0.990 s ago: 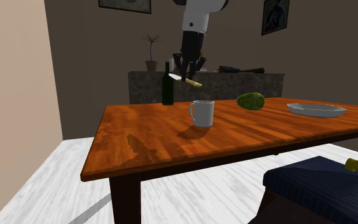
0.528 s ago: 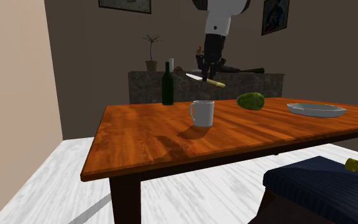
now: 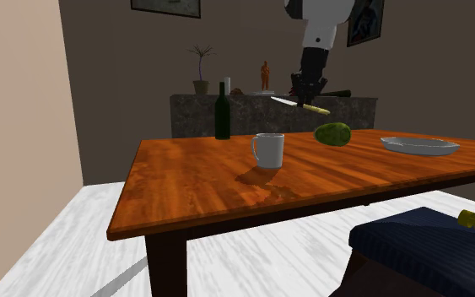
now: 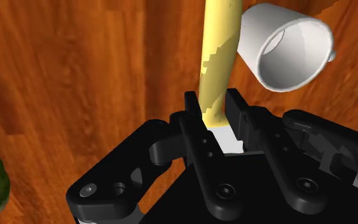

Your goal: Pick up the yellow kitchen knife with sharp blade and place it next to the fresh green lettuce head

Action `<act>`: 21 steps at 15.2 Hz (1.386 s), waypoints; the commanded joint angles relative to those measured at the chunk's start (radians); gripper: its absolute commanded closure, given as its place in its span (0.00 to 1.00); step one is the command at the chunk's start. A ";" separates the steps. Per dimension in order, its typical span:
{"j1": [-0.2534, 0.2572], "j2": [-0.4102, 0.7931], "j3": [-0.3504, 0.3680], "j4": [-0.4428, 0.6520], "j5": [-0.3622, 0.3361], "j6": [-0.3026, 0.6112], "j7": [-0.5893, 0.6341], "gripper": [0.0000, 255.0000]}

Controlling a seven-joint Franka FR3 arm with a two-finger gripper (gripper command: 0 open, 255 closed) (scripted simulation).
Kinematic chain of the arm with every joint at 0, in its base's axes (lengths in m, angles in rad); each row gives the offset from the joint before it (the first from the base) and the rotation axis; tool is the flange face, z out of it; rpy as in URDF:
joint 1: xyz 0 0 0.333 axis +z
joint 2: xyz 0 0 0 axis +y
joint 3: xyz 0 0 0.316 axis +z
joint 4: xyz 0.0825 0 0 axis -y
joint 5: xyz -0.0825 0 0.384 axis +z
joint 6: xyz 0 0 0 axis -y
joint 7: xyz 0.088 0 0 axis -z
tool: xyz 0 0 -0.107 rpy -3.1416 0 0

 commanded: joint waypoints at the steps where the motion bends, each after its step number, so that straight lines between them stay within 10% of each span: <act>1: -0.028 0.042 -0.019 0.050 0.021 -0.018 -0.051 1.00; 13: -0.270 0.354 -0.091 0.474 0.170 -0.202 -0.321 1.00; 21: -0.257 0.350 -0.086 0.361 0.175 -0.095 -0.342 1.00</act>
